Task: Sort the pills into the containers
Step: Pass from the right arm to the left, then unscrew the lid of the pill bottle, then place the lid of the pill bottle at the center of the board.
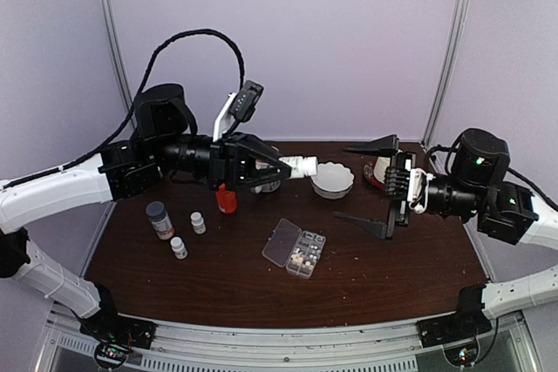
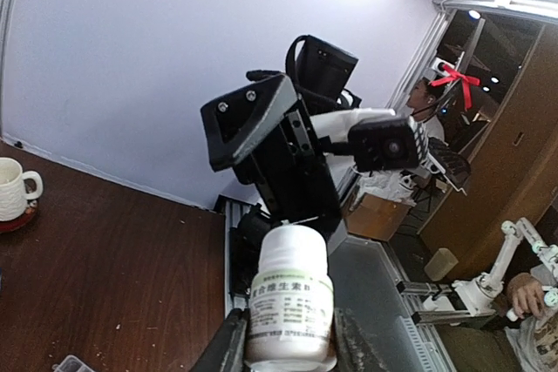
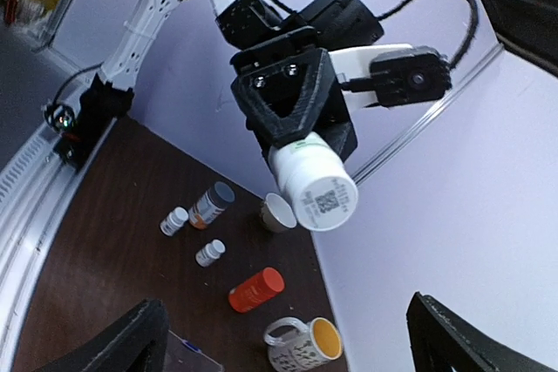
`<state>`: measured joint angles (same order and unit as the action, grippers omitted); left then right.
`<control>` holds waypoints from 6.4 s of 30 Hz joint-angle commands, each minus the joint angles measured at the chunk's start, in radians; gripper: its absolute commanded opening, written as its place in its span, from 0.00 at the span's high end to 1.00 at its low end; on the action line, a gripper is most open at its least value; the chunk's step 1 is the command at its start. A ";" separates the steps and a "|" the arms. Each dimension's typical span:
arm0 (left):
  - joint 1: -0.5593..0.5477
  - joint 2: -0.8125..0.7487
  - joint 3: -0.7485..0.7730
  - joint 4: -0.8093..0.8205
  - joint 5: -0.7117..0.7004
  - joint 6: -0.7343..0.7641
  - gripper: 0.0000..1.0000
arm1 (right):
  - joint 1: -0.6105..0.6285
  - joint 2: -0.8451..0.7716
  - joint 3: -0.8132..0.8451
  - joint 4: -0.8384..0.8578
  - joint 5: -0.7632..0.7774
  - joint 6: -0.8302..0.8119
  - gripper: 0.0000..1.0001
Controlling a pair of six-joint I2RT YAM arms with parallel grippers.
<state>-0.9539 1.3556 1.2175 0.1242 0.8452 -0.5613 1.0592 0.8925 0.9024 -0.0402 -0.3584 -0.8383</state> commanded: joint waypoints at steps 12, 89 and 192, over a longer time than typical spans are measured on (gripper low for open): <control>0.008 -0.146 -0.091 -0.115 -0.346 0.454 0.95 | -0.053 0.112 0.201 -0.304 0.101 1.394 0.00; -0.034 -0.186 -0.141 0.098 -0.238 0.325 0.99 | -0.021 0.283 0.351 -0.062 -0.159 1.005 0.97; 0.132 -0.157 -0.408 0.545 -0.060 -0.196 1.00 | -0.119 0.554 0.156 -0.735 0.436 1.105 1.00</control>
<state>-0.8299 1.2274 0.8246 0.7158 0.8185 -0.8341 0.9936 1.3972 1.0718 -0.7277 0.0662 0.1707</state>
